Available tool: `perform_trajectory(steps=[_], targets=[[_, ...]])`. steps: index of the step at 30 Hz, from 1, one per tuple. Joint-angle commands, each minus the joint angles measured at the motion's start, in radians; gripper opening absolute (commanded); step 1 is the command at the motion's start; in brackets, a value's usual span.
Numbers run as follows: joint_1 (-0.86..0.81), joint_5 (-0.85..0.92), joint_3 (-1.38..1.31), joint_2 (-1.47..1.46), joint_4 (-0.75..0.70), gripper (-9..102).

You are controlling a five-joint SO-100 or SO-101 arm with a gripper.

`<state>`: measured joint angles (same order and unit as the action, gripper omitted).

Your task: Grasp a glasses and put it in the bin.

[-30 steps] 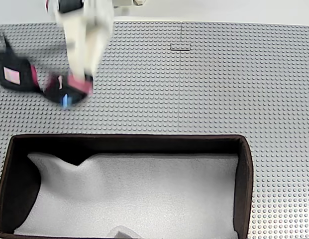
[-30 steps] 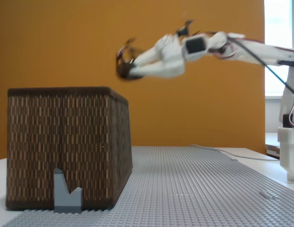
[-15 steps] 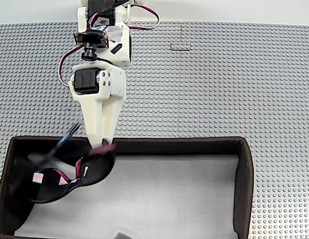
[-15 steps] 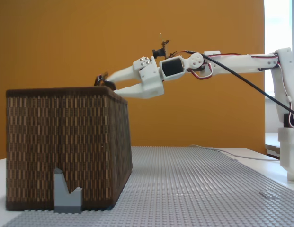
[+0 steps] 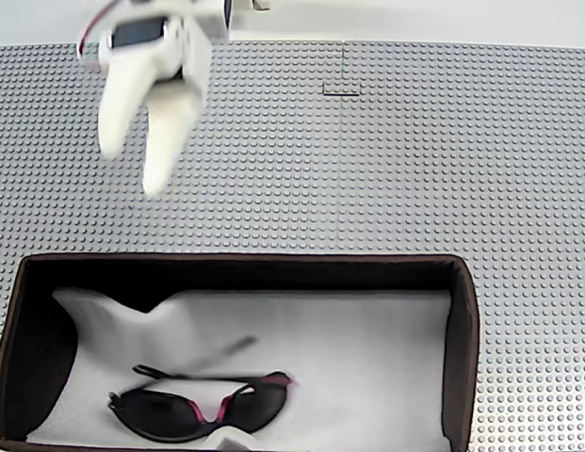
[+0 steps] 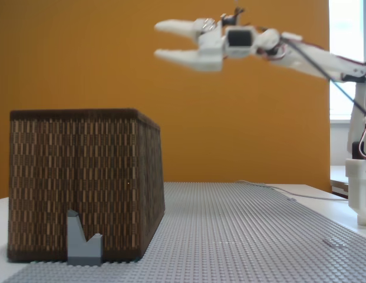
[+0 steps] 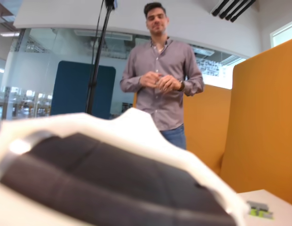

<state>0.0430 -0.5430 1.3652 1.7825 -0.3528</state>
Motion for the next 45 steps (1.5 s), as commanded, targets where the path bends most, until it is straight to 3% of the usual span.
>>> perform_trajectory(steps=[1,10,21,41,45], targets=[[-0.003,-0.021,-0.012,0.232,-0.209,27],[-0.061,0.106,0.207,0.488,-0.342,35],[-0.081,0.149,0.551,0.758,-0.235,34],[-0.06,0.216,0.6,0.85,-0.261,31],[-0.057,0.247,0.598,0.85,-0.238,26]])
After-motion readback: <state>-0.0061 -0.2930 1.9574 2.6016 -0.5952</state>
